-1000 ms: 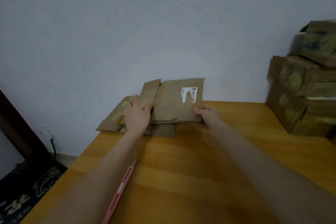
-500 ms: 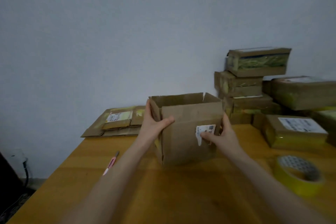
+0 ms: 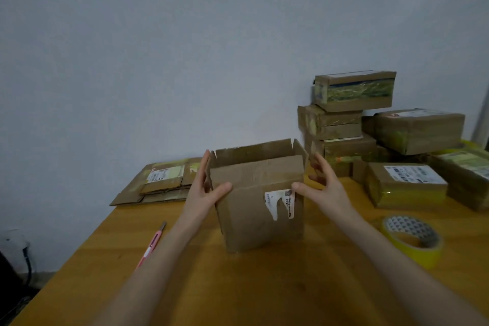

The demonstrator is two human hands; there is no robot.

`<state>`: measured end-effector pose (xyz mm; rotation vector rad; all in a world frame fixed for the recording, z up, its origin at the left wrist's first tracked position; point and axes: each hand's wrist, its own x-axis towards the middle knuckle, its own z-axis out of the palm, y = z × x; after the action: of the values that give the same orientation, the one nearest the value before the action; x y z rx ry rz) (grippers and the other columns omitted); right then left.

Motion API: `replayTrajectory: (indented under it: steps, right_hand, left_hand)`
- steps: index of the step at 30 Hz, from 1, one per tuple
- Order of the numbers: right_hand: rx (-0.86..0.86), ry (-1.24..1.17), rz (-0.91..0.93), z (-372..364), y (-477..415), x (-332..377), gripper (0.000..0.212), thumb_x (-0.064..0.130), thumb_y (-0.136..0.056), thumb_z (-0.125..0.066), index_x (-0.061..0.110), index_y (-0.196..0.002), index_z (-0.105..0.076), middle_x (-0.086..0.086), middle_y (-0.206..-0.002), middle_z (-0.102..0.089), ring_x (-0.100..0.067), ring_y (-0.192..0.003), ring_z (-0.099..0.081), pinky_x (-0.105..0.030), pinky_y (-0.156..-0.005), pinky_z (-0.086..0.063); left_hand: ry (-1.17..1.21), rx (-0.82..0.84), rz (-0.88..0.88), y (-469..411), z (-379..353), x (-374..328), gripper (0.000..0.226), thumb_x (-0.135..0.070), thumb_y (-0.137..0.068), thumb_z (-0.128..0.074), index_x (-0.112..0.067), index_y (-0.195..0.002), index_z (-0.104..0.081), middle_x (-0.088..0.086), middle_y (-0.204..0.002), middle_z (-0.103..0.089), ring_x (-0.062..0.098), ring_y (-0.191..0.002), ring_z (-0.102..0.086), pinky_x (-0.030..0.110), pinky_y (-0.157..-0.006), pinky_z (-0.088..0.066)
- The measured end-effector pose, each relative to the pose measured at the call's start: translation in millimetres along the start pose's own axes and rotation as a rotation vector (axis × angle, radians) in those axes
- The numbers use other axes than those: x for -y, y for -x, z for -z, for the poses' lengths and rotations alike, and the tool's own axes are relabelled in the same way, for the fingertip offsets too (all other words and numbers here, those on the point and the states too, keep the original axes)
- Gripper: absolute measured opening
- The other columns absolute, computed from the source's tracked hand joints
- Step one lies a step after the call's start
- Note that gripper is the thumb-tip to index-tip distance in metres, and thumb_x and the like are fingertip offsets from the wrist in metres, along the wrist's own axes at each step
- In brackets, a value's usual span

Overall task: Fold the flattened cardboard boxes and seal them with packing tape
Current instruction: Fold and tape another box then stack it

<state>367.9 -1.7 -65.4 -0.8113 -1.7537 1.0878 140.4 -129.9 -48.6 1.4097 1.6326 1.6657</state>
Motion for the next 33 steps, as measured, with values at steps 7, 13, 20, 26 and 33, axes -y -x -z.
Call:
replayTrajectory:
  steps: [7,13,20,26,33]
  right_hand:
    - [0.363,-0.024,-0.184,-9,-25,-5,0.100,0.028,-0.066,-0.083,0.026,-0.146,-0.023,0.000,-0.143,-0.043,-0.012,-0.117,-0.048,-0.018,-0.087,-0.045]
    - [0.249,-0.070,-0.144,-18,-22,-5,0.093,0.029,-0.064,-0.080,0.024,-0.144,-0.032,0.006,-0.122,-0.051,-0.009,-0.102,-0.054,-0.014,-0.072,-0.046]
    - [0.154,-0.030,0.060,-12,-1,1,0.114,0.042,-0.058,-0.080,0.043,-0.148,-0.011,0.009,-0.143,-0.031,-0.009,-0.120,-0.041,-0.013,-0.082,-0.048]
    - [0.215,0.101,0.169,-11,-3,1,0.084,0.065,-0.062,-0.070,0.054,-0.136,-0.033,0.015,-0.141,-0.034,-0.002,-0.123,-0.043,-0.039,-0.098,-0.050]
    - [0.363,0.042,0.001,-1,-11,16,0.053,0.053,-0.082,-0.050,0.028,-0.128,-0.044,0.001,-0.131,-0.050,-0.006,-0.108,-0.056,-0.016,-0.077,-0.048]
  left_hand:
    - [0.003,0.103,0.159,-3,-1,22,0.126,-0.072,-0.031,-0.083,-0.031,-0.140,-0.034,-0.001,-0.134,-0.051,0.016,-0.119,-0.054,0.030,-0.093,-0.051]
    - [0.035,0.049,0.179,-11,7,22,0.096,-0.068,-0.036,-0.083,-0.039,-0.120,-0.048,-0.004,-0.124,-0.060,0.016,-0.112,-0.059,0.041,-0.098,-0.049]
    - [0.046,0.019,0.069,1,5,20,0.112,-0.053,-0.047,-0.088,-0.038,-0.143,-0.031,-0.010,-0.136,-0.047,0.008,-0.119,-0.053,0.026,-0.090,-0.052]
    - [-0.051,0.061,-0.027,-1,-2,12,0.081,-0.059,-0.056,-0.079,-0.052,-0.129,-0.046,-0.010,-0.147,-0.035,0.014,-0.128,-0.044,0.030,-0.096,-0.050]
    - [-0.053,0.044,0.052,0,-5,10,0.084,-0.087,-0.050,-0.060,-0.043,-0.121,-0.049,-0.005,-0.147,-0.036,0.015,-0.128,-0.043,0.022,-0.092,-0.049]
